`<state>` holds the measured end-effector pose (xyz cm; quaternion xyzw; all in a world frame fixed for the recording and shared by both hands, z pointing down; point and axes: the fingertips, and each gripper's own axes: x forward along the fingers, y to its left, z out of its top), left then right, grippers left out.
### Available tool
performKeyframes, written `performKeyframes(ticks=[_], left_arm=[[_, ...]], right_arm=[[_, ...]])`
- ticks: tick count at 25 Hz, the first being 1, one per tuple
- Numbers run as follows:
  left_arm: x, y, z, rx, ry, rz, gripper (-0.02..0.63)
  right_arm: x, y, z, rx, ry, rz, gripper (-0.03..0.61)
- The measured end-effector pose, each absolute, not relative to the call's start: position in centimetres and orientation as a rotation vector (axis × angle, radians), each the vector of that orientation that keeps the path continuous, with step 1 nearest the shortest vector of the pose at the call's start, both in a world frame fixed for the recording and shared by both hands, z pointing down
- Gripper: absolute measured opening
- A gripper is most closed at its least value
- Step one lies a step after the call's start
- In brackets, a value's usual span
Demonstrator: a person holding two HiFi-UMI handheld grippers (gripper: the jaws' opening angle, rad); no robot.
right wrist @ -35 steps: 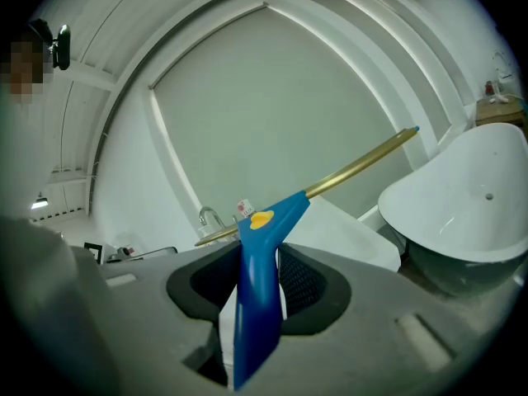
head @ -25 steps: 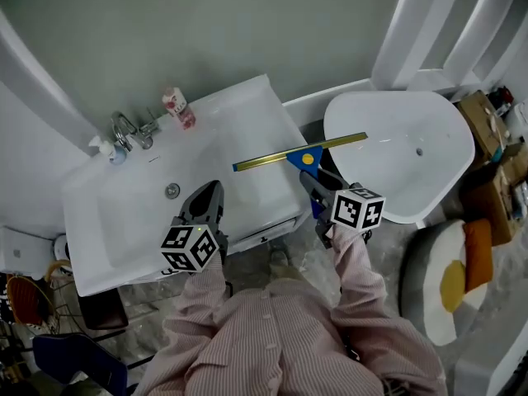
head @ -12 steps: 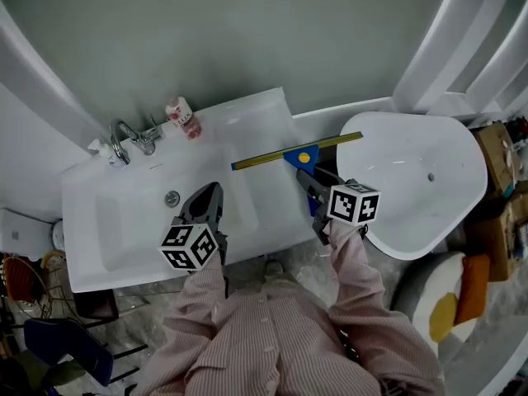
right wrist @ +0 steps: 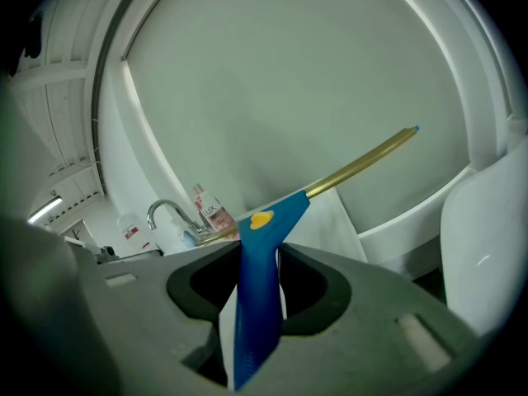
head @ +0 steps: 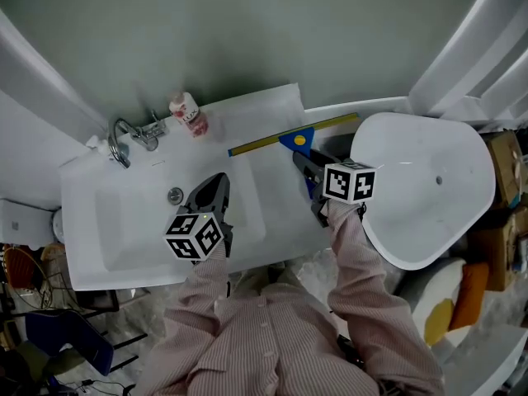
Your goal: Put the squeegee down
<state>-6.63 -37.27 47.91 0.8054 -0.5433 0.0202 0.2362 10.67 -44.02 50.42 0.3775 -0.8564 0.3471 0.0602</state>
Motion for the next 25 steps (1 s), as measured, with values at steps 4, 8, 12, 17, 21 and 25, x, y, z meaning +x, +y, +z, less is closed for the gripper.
performKeyframes(ticks=[4,8,12,17,21,25], left_arm=[[-7.3,-39.0,49.3,2.175,-1.465,0.061,0.002],[-7.7,-40.4,51.3,2.136,-1.432,0.083,0.002],[-8.2,-41.4,52.6,2.109,-1.407,0.093,0.002],[-8.8,-42.1,53.5,2.085,-1.398,0.085,0.002],[-9.1,-42.3,54.0,2.071,-1.390,0.080,0.002],[-9.0,-42.5,54.2,2.070,-1.381,0.079,0.002]], right_arm=[[9.7,-46.4,52.1,1.141,-2.534,1.055,0.143],[9.0,-48.4,54.9,1.120,-2.446,1.072,0.143],[8.5,-50.0,56.4,1.116,-2.384,1.069,0.143],[8.3,-50.7,58.1,1.104,-2.318,1.086,0.143],[8.3,-50.8,59.1,1.093,-2.272,1.110,0.143],[8.1,-50.8,59.7,1.079,-2.224,1.125,0.143]])
